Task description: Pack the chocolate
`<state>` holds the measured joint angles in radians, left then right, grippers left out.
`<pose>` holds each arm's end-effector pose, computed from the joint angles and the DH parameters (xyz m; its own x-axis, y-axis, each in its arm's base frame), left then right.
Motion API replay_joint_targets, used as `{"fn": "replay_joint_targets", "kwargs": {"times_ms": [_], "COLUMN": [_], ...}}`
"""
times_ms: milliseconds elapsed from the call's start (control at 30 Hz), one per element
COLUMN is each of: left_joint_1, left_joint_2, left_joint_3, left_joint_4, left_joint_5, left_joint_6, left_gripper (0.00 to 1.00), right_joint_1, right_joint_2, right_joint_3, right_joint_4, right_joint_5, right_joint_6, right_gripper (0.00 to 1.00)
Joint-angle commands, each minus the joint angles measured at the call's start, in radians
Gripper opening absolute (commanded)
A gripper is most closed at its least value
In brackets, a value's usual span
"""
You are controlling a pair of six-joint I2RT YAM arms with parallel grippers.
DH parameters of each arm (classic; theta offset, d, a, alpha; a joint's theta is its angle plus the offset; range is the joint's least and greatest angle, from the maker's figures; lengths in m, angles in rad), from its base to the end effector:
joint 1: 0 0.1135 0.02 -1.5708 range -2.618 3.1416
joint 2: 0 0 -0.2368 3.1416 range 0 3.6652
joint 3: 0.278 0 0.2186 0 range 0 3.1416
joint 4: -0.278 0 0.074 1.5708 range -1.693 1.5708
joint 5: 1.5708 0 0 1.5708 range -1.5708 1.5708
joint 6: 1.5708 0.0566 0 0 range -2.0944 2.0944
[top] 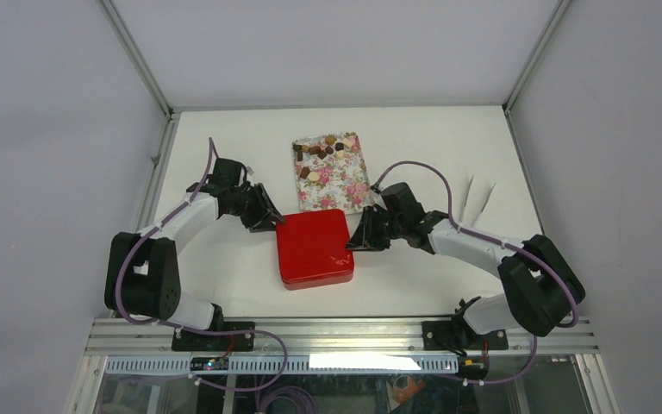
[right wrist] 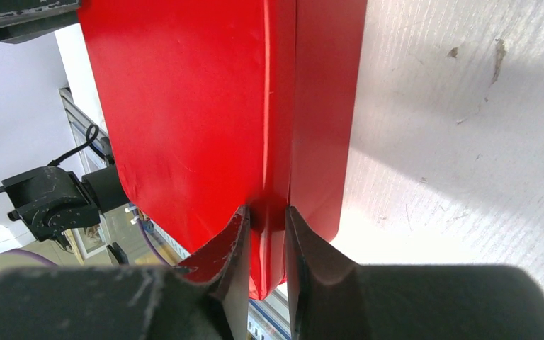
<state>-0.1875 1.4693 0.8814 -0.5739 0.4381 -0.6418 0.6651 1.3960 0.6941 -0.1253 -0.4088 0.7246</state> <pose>0.2451 -0.0709 0.1675 -0.9223 -0.3768 -0.0856 -0.2716 0.7899 -0.5499 0.1933 0.1802 0.1641 -0.9493 0.0284 -0.3129 -0.1987 0.7174 0.6678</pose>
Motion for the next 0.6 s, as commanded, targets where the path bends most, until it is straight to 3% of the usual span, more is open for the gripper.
{"fn": "replay_joint_targets", "kwargs": {"times_ms": [0, 567], "left_joint_1": [-0.009, -0.009], "left_joint_2": [-0.090, -0.120], "left_joint_3": [-0.004, -0.041], "left_joint_4": [0.048, 0.025], "left_joint_5": [0.180, 0.211], "left_joint_6": [-0.031, -0.029], "left_gripper": [0.36, 0.32], "right_joint_1": [0.011, 0.019], "right_joint_2": [-0.007, -0.064], "right_joint_3": [0.014, -0.003], "right_joint_4": [-0.040, -0.069], "right_joint_5": [0.017, -0.012], "right_joint_6": [-0.061, -0.076], "right_gripper": [0.16, 0.16]}}
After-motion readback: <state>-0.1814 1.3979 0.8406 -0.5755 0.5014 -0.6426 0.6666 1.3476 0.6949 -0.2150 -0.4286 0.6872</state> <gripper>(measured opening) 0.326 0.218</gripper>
